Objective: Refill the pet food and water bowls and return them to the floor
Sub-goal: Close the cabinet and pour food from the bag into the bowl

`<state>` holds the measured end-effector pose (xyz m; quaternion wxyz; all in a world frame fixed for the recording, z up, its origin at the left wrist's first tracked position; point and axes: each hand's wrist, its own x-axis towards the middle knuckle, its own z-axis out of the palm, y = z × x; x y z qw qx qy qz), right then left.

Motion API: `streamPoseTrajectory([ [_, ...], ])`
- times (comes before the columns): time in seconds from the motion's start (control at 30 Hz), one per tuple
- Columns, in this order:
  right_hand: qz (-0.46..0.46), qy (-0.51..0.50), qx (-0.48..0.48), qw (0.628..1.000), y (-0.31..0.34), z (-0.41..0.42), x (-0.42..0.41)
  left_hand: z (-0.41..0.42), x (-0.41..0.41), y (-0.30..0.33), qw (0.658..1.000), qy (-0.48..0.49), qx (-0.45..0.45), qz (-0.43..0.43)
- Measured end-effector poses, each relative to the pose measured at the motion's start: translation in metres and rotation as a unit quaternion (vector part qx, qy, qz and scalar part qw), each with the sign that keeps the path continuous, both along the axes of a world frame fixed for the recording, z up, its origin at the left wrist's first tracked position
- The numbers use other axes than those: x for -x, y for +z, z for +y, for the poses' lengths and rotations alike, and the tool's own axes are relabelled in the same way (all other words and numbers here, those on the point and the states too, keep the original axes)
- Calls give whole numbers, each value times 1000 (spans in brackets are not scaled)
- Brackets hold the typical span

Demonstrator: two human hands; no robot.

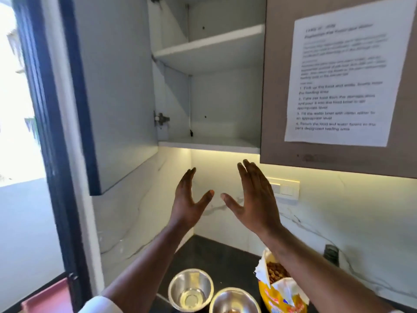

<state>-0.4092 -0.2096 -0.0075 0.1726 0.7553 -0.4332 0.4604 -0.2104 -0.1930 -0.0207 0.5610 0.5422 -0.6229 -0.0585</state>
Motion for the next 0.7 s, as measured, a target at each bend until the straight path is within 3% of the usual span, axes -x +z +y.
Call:
streamPoseTrajectory([
  [0.4,-47,33,123,991,71,107,-103,67,-87,20,999,16,41,-18],
  [0.6,-62,16,156,986,87,152,-145,98,-125,32,987,90,49,124],
  [0.7,-45,12,161,986,94,166,-163,108,-142,46,984,74,81,141],
])
